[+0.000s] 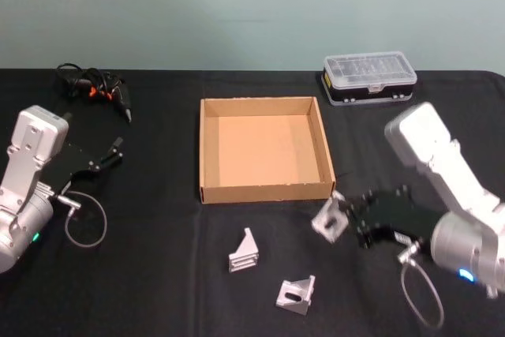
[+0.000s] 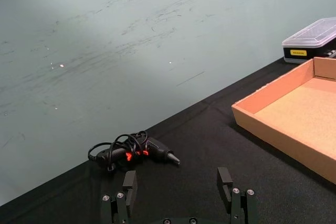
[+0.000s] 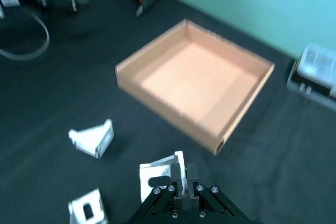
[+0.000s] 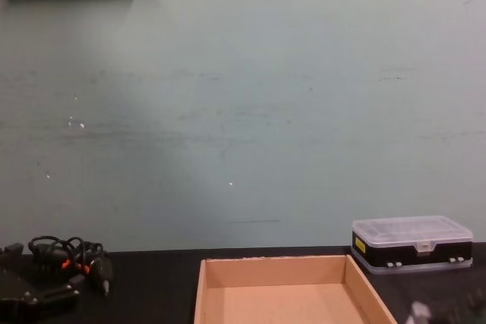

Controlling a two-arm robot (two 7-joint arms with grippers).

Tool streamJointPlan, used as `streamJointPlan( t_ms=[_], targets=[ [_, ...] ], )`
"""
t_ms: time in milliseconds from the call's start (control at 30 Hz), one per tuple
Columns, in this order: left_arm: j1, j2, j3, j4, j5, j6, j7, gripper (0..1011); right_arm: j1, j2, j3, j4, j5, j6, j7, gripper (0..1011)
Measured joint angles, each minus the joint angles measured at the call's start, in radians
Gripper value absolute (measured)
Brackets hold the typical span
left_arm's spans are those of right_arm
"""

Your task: Use one hand to pick up the angle iron from the table and place it into the box.

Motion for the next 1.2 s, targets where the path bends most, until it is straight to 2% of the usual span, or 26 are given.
streamJointPlan(
  t_ms=[200, 233, 333, 433, 467, 567, 600, 767, 800, 900, 1167, 1200],
  targets=[
    [0.0, 0.0, 0.0, 0.0, 0.0, 0.0, 0.0, 1000, 0.118, -0.041, -0.033, 0.013, -0.033, 0.034, 0.026, 62],
    [0.0, 0.0, 0.0, 0.0, 0.0, 0.0, 0.0, 1000, 0.158, -0.061, -0.05, 0.034, -0.044, 0.046, 0.033, 62],
    [0.0, 0.0, 0.0, 0.0, 0.0, 0.0, 0.0, 1000, 0.23, -0.101, -0.081, 0.076, -0.065, 0.068, 0.041, 62],
    [0.0, 0.0, 0.0, 0.0, 0.0, 0.0, 0.0, 1000, 0.284, -0.134, -0.107, 0.117, -0.084, 0.084, 0.043, 62],
    [0.0, 0.0, 0.0, 0.0, 0.0, 0.0, 0.0, 1000, 0.317, -0.157, -0.123, 0.146, -0.097, 0.094, 0.043, 62],
    [0.0, 0.0, 0.0, 0.0, 0.0, 0.0, 0.0, 1000, 0.358, -0.19, -0.141, 0.197, -0.114, 0.106, 0.043, 62],
    [0.0, 0.0, 0.0, 0.0, 0.0, 0.0, 0.0, 1000, 0.382, -0.211, -0.15, 0.231, -0.124, 0.111, 0.04, 62],
    [0.0, 0.0, 0.0, 0.0, 0.0, 0.0, 0.0, 1000, 0.451, -0.278, -0.176, 0.354, -0.161, 0.121, 0.022, 62],
    [0.0, 0.0, 0.0, 0.0, 0.0, 0.0, 0.0, 1000, 0.451, -0.278, -0.176, 0.354, -0.161, 0.121, 0.022, 62],
    [0.0, 0.0, 0.0, 0.0, 0.0, 0.0, 0.0, 1000, 0.485, -0.321, -0.184, 0.44, -0.183, 0.114, 0.006, 62],
    [0.0, 0.0, 0.0, 0.0, 0.0, 0.0, 0.0, 1000, 0.531, -0.387, -0.185, 0.61, -0.217, 0.023, -0.011, 62],
    [0.0, 0.0, 0.0, 0.0, 0.0, 0.0, 0.0, 1000, 0.531, -0.387, -0.185, 0.61, -0.217, 0.023, -0.011, 62]
  ],
)
